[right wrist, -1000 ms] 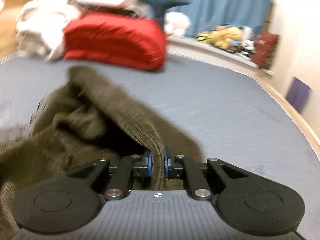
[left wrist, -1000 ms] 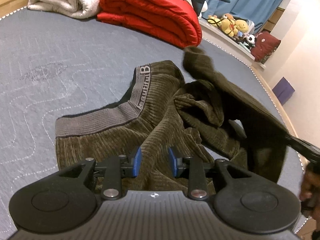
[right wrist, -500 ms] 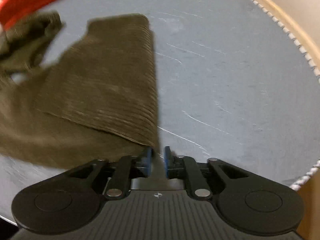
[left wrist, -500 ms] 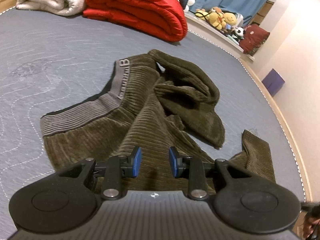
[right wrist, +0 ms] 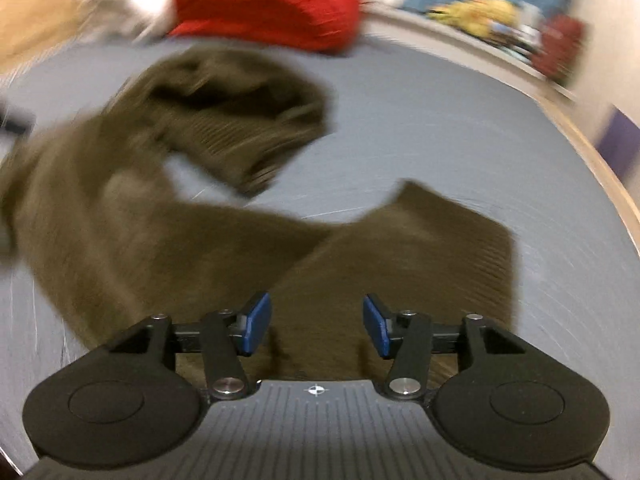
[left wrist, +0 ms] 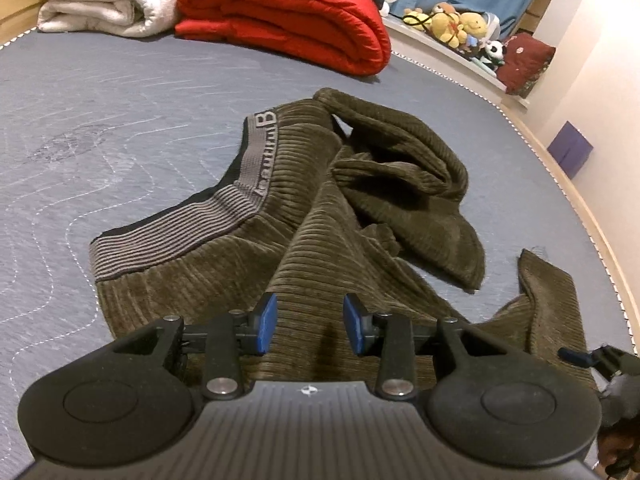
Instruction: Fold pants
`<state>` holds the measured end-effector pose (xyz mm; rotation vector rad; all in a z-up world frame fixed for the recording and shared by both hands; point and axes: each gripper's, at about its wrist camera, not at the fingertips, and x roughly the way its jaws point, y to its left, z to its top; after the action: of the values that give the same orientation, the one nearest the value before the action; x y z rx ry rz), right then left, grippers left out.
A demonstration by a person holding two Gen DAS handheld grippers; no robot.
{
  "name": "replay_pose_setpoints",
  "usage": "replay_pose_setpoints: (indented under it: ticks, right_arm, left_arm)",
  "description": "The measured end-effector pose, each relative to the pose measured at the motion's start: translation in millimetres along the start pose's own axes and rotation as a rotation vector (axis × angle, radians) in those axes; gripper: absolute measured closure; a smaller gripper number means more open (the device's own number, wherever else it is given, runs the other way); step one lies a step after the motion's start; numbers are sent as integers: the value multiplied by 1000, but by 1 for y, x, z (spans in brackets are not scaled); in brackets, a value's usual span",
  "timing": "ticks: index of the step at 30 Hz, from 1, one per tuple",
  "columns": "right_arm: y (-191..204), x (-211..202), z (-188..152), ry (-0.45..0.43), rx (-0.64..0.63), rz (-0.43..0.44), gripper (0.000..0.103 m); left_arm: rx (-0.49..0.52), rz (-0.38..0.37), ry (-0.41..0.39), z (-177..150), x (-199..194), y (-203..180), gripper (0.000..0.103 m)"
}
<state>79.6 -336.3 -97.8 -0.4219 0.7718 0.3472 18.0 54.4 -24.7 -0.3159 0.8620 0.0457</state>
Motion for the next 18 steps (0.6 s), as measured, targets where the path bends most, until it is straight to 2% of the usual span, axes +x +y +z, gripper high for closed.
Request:
replay_pose_setpoints:
  ticks: [3,5,6,7,8,10,12,14,16,18]
  right_arm:
    - [20,15,-9,61,-141,-54,42]
    - [14,15,-11,42,-120,-13,50]
    - [6,11,-11,43,-90,23,74]
    - [1,8,-10,28,-72,18,86]
    - [-5,2,-8,-4,-61,19,90]
    - [-24,-15,-7,-78,16,-13,93]
    - [-73,-43,-9,-177,198,-74,93]
    - [-124,-77,-28,-296,419,-138,93]
    - [-180,-112,-62,-420,692,-261,94]
    - [-226,-138,-109,-485,976,-419,94]
  left_arm:
    - [9,6,4,0,2,2,63]
    - [12,9,7,-1,4,2,62]
    - [11,10,11,0,5,2,62]
    - [9,9,13,0,6,1,62]
    - [9,8,14,0,7,0,62]
    - [11,0,16,-1,8,-4,62]
    - [20,-12,17,-1,8,-9,62]
    - [31,-22,20,-3,8,-15,62]
    - [41,-29,23,-5,8,-19,62]
    - [48,-33,26,-6,9,-22,62]
